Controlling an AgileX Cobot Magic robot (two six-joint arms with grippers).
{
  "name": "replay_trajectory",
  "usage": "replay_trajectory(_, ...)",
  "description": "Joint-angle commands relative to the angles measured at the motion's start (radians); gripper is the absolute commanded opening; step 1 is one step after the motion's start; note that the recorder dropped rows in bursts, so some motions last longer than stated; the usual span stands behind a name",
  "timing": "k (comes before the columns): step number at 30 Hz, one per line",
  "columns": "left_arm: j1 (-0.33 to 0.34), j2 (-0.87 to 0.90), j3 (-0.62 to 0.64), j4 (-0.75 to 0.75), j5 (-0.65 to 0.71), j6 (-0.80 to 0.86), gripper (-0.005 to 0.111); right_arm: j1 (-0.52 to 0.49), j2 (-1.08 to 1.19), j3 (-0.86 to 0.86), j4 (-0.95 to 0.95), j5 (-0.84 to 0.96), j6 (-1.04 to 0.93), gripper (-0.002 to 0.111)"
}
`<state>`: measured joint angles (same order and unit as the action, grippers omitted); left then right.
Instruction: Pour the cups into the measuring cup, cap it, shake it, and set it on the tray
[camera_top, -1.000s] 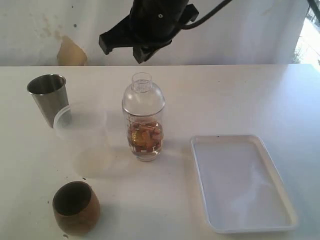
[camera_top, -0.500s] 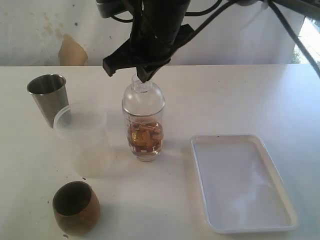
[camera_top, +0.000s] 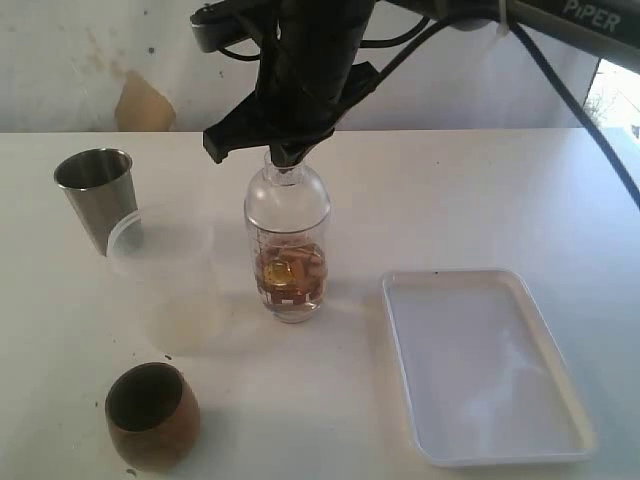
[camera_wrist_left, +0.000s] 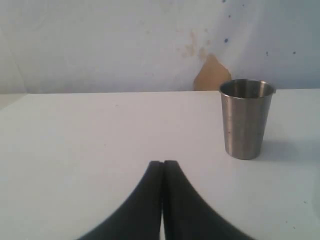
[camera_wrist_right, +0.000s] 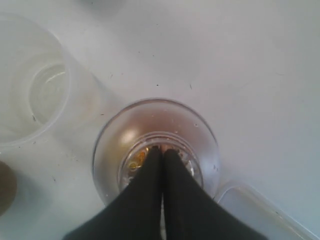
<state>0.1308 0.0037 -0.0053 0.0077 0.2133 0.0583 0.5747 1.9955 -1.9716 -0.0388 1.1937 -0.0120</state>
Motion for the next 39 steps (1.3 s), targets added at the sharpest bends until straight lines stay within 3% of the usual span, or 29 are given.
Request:
replay_trajectory(1,-0.004,-0.004,0.005,0.000,-0.009,0.000,0.000,-0.006,0.020,0.008,0.004,0.027,-0.012,0.000)
replay_trajectory(9,-0.004,-0.004,0.005,0.000,-0.009,0.000,0.000,-0.006,0.010,0.008,0.002,0.015,-0.010,0.001)
replay_trajectory(18,-0.004,-0.004,0.005,0.000,-0.009,0.000,0.000,-0.006,-0.059,0.008,0.004,-0.041,-0.039,0.031)
replay_trajectory(26,-0.004,-0.004,0.005,0.000,-0.009,0.000,0.000,-0.006,-0.153,0.008,0.004,-0.074,-0.074,0.034)
replay_trajectory(28,-0.004,-0.004,0.005,0.000,-0.009,0.000,0.000,-0.006,-0.181,0.008,0.004,-0.086,-0.082,0.042)
replay_trajectory(32,-0.004,-0.004,0.005,0.000,-0.009,0.000,0.000,-0.006,-0.212,0.008,-0.003,-0.051,-0.083,0.085)
replay_trajectory(34,-0.004,-0.004,0.005,0.000,-0.009,0.000,0.000,-0.006,-0.212,0.008,-0.007,-0.009,-0.139,0.100)
replay_trajectory(35,-0.004,-0.004,0.005,0.000,-0.009,0.000,0.000,-0.006,-0.212,0.008,-0.005,0.022,-0.173,0.105)
replay_trajectory(39,-0.004,-0.004,0.005,0.000,-0.009,0.000,0.000,-0.006,-0.212,0.008,-0.003,0.027,-0.167,0.105)
